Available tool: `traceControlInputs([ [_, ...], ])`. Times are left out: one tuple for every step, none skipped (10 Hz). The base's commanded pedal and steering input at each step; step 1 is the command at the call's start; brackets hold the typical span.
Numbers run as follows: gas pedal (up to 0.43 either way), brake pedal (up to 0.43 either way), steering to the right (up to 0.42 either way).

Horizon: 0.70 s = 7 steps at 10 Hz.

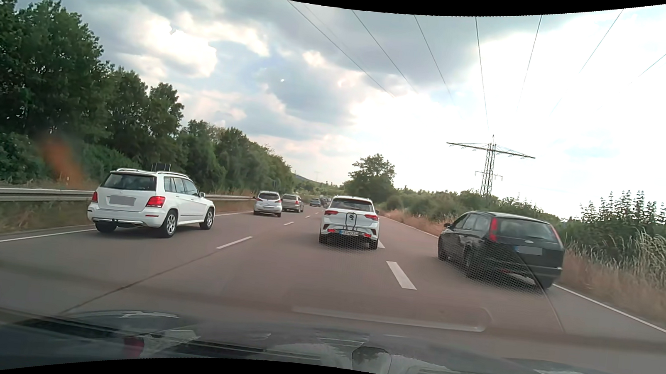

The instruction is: Follow the waypoints while adhering to traffic rules and regulations

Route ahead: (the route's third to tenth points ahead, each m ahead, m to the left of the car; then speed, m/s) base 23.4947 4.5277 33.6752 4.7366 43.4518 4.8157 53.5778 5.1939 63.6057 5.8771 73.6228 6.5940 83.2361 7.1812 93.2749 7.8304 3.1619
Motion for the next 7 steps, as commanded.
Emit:
traceControlInputs([
  [0.020,0.000,0.000],
  [0.020,0.000,-0.001],
  [0.020,0.000,0.000],
  [0.020,0.000,-0.001],
  [0.020,0.000,0.000],
  [0.020,0.000,0.000],
  [0.020,0.000,-0.001],
])
